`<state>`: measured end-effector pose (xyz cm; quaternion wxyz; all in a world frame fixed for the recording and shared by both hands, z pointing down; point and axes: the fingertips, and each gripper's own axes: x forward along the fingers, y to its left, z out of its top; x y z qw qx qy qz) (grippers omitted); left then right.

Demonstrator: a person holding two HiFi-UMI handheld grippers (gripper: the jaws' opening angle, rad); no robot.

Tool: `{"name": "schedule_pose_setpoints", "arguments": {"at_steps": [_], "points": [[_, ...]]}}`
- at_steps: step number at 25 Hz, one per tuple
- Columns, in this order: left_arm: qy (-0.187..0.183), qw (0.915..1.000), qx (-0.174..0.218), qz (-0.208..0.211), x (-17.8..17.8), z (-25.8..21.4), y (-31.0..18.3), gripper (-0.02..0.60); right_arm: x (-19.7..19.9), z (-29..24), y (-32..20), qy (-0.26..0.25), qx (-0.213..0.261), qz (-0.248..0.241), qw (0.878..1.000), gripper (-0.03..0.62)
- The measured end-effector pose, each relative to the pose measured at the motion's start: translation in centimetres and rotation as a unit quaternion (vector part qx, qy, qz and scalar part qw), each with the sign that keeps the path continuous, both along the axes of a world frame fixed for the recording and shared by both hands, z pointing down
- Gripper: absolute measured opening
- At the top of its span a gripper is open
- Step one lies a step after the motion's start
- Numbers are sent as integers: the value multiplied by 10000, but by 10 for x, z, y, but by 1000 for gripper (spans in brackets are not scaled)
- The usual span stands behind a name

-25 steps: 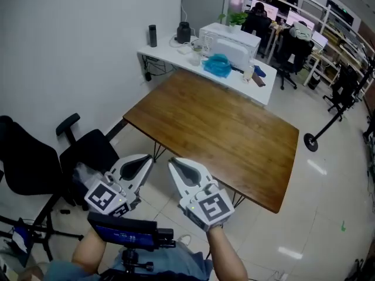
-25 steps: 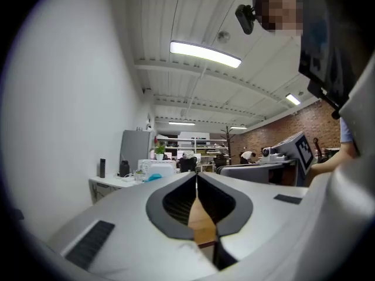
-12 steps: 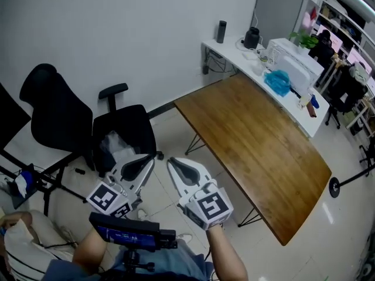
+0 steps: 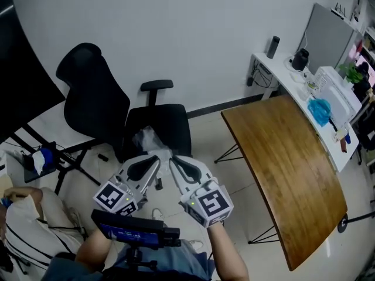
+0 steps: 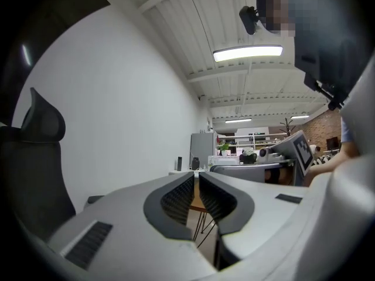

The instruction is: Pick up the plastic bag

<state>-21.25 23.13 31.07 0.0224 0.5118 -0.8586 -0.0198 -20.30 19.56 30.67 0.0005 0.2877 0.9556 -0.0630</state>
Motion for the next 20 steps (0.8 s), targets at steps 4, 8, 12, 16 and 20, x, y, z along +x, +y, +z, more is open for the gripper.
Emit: {"name": "schedule_pose_setpoints", "arguments": {"at_steps": [4,8,12,16,20], "points": [[11,9999,6,-103,-26,4,25,35,-30,7,26,55,-66,-92,9999,34],[40,9999,-12,-99,-53,12,37,29,-53,20,40,216,-115,-50,9997,34],[-45,9999,38,-120,-76,23,41,25,-73,43,39,390,-153,90,9991,87],[-66,9999,12,-129,-100,45,42,25,-88,65,36,641,-248,216,9974,87],[60,9999,-75,35,-114,71,32,25,-101,97,32,845,-314,295,9955,87]]}}
